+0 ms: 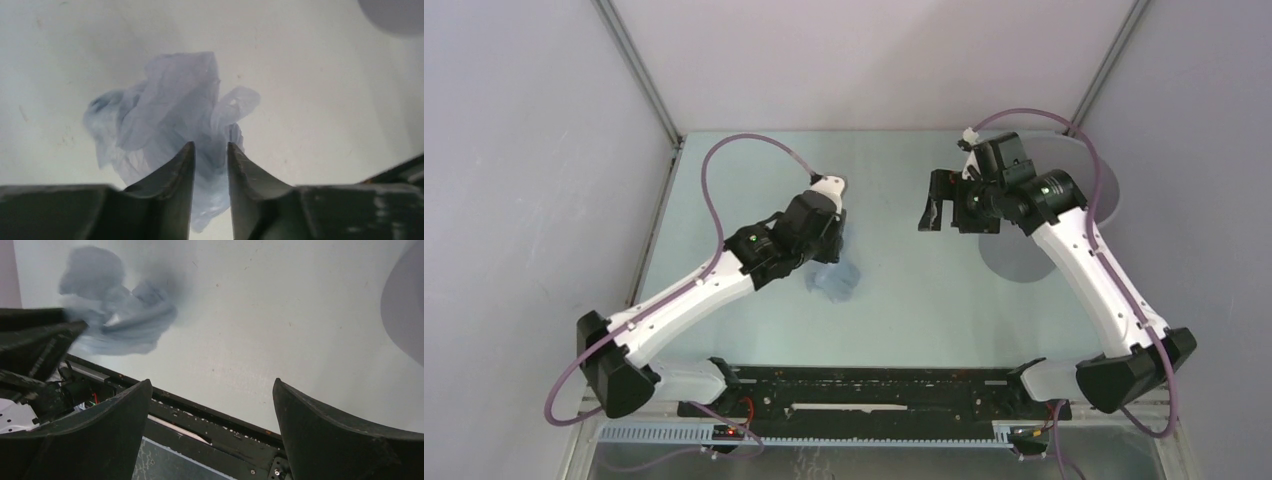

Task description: Put the trash bags into the trash bin

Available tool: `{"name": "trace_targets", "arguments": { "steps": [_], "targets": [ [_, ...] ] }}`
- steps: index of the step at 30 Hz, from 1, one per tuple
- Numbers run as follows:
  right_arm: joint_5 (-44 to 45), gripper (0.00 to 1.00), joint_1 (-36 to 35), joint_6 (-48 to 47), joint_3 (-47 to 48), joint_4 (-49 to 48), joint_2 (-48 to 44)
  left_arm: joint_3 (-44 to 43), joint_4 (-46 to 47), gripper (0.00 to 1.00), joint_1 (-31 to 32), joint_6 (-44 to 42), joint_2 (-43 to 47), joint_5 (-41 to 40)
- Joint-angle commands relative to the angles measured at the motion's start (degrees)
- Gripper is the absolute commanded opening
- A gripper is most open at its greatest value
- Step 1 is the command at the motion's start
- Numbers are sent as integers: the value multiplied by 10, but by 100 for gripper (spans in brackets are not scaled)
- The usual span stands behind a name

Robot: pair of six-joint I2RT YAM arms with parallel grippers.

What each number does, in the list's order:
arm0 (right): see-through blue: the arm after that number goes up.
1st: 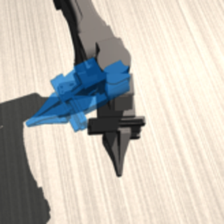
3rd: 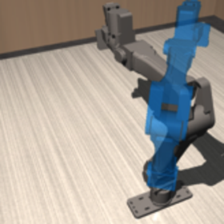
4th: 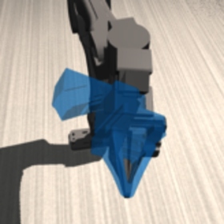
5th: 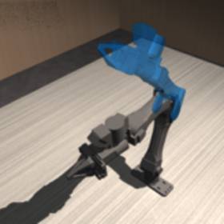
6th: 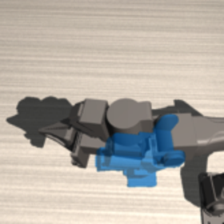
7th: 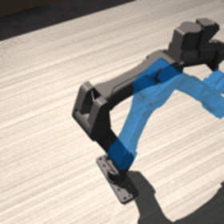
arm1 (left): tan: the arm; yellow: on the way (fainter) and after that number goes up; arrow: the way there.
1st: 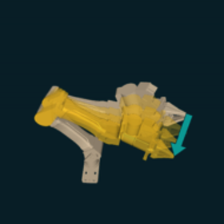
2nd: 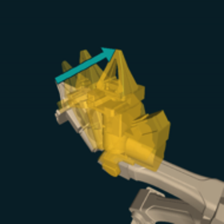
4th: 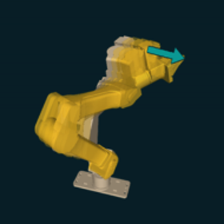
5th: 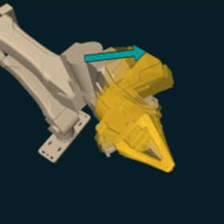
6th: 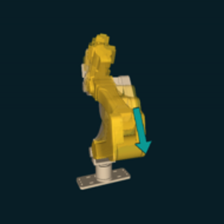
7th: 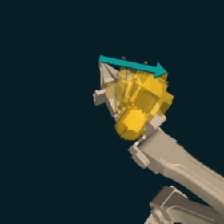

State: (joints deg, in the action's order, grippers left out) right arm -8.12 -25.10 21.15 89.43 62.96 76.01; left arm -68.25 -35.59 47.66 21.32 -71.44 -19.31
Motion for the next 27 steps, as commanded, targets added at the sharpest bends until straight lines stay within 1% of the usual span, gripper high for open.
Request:
{"name": "trace_targets", "arguments": {
  "steps": [1, 3, 5, 6, 8, 10, 13, 16, 18, 19, 20, 22, 24, 27],
  "targets": [
    [-22, 100, -6, 19, 28, -38, 26, -15, -11, 45, 1, -36, -18, 139],
    [-24, 100, -24, 22, 39, -46, 50, -1, 10, 56, -1, -47, -1, 158],
    [-21, 100, -49, 20, 47, -58, 71, 5, 18, 63, -9, -68, 17, 182],
    [-20, 100, -57, 21, 41, -75, 80, 5, 17, 68, -14, -77, 24, 188],
    [-35, 100, -64, 25, 25, -105, 100, 9, 11, 75, -34, -85, 43, 211],
    [-52, 100, -72, 23, 12, -133, 120, 27, 15, 77, -63, -74, 77, 224],
    [-82, 99, -94, 12, -4, -169, 141, 75, 32, 79, -124, -40, 137, 240],
    [-132, 99, -126, -5, -63, -219, 141, 115, 16, 83, -194, -9, 173, 265],
    [-91, 99, -149, -15, -104, -225, 133, 134, 8, 87, -234, 4, 173, 300],
    [-69, 99, -155, -15, -122, -225, 128, 139, 7, 90, -249, 6, 165, 318],
    [-48, 100, -156, -10, -141, -226, 123, 142, 6, 94, -259, 6, 152, 332],
    [7, 100, -158, -5, -169, -228, 111, 142, 11, 96, -265, 11, 118, 355],
    [98, 100, -169, -8, -188, -221, 98, 136, 28, 99, -265, 17, 63, 394],
    [229, 100, -176, -5, -225, -231, 60, 122, 67, 100, -263, 39, -16, 461]
  ]
}}
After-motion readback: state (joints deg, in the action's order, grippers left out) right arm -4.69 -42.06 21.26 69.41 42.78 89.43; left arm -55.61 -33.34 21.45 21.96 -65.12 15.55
